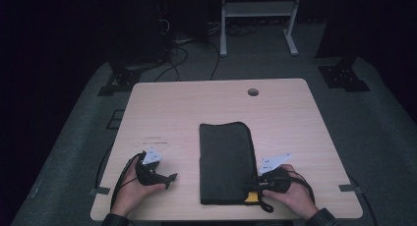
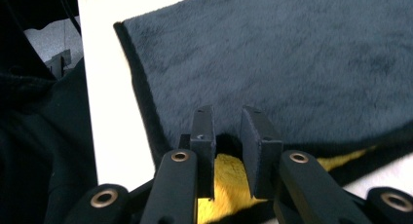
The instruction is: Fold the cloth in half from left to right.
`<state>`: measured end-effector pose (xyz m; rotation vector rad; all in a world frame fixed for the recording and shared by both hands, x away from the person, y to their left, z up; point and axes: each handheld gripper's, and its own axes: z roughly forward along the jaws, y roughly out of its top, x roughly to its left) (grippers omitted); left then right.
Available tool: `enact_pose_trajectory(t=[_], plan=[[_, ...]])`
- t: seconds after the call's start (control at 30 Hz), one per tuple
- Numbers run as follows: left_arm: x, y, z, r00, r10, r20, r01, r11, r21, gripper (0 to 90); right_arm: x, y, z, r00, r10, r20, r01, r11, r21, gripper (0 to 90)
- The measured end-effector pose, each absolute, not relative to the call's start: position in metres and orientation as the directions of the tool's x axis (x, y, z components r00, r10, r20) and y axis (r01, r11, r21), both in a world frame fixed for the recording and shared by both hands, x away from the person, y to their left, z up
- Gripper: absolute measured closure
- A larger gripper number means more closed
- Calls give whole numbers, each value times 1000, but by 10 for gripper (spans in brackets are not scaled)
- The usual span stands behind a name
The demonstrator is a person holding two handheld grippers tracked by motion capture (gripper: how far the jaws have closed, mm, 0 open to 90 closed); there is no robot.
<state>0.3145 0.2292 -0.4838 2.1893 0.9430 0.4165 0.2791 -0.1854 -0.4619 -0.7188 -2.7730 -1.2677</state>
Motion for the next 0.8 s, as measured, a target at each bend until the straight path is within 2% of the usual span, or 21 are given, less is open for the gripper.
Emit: enact_pose_trajectory(t=[0.2, 0.47, 0.73, 0.8], plan=[[314, 229, -484, 682, 731, 15, 504, -484, 716, 0, 268, -199, -461, -894, 411, 181, 407, 573, 711, 724], [314, 229, -484, 680, 733, 14, 505, -482, 716, 0, 259, -218, -463, -886, 432, 171, 422, 593, 686, 733], [315, 229, -484, 678, 735, 15, 505, -481, 717, 0, 265, -230, -454, -856, 488, 169, 432, 499, 751, 683], [314, 229, -483, 690, 723, 15, 491, -483, 725, 38, 270, -230, -453, -846, 508, 162, 437, 485, 758, 659]])
